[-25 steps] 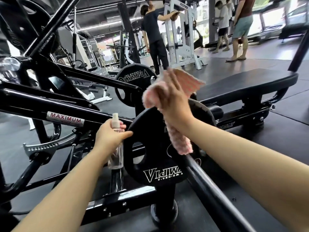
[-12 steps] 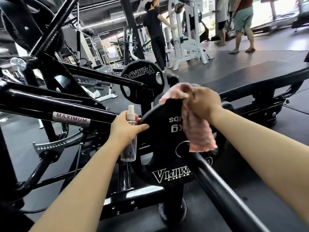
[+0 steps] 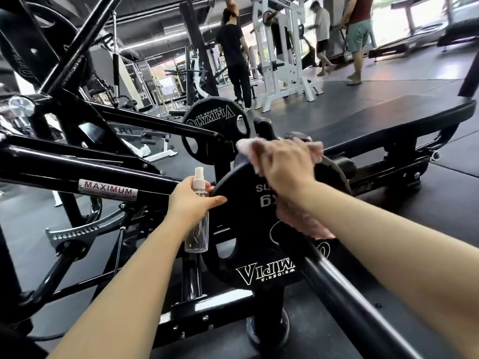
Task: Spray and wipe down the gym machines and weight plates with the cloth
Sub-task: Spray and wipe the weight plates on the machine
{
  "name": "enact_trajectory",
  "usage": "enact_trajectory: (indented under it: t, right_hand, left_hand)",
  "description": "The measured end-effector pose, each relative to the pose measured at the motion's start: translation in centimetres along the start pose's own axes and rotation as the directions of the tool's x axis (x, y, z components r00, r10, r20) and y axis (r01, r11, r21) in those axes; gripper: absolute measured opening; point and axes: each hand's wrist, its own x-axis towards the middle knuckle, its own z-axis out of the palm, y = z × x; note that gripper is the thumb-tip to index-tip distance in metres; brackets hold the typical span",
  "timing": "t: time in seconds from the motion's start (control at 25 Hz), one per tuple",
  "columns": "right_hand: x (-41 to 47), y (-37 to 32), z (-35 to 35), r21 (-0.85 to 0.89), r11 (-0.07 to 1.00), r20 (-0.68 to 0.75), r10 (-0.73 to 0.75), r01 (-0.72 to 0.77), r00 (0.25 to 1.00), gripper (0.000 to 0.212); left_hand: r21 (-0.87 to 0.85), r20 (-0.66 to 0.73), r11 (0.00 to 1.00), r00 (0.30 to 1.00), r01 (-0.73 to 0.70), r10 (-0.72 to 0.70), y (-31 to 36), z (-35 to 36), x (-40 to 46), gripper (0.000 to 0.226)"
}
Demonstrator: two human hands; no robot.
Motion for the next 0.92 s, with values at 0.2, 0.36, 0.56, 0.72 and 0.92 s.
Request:
enact_trajectory:
  t: [0.2, 0.36, 0.56, 0.72, 0.92]
  right_hand:
    - [-1.3, -3.4, 2.7, -0.079, 0.911, 0.037, -0.402, 0.404, 0.915, 0.033]
    - [-2.0, -6.0, 4.5, -0.196, 0.704, 0.173, -0.661, 0.683, 0.73, 0.03]
    - [-1.9, -4.0, 6.0, -0.256, 0.592, 0.063, -0.779, 0.765, 0.624, 0.033]
    - [-0.6, 0.1, 4.3, -0.188, 0.802, -0.076, -0.588, 0.567, 0.806, 0.028]
    - [1.2, 4.6, -1.1, -0.179, 0.979, 0.005, 0.097, -0.094, 0.995, 0.049]
  left_hand:
    - [-0.091, -0.005, 0.994, 0.999, 0.052, -0.053, -2.4, -0.4, -1.4, 0.036]
    - [-0.213, 0.015, 0.972, 0.995, 0.101, -0.1, -5.1, -0.5, -2.7, 0.036]
    - [-0.247, -0.058, 0.964, 0.992, 0.095, -0.113, -6.8, 0.3, -4.2, 0.036]
    - [-0.243, -0.067, 0.963, 0.988, 0.118, -0.138, -6.1, 0.1, -3.6, 0.031]
    - [-0.22, -0.04, 0.969, 0.991, 0.114, -0.126, -5.3, -0.3, -3.7, 0.032]
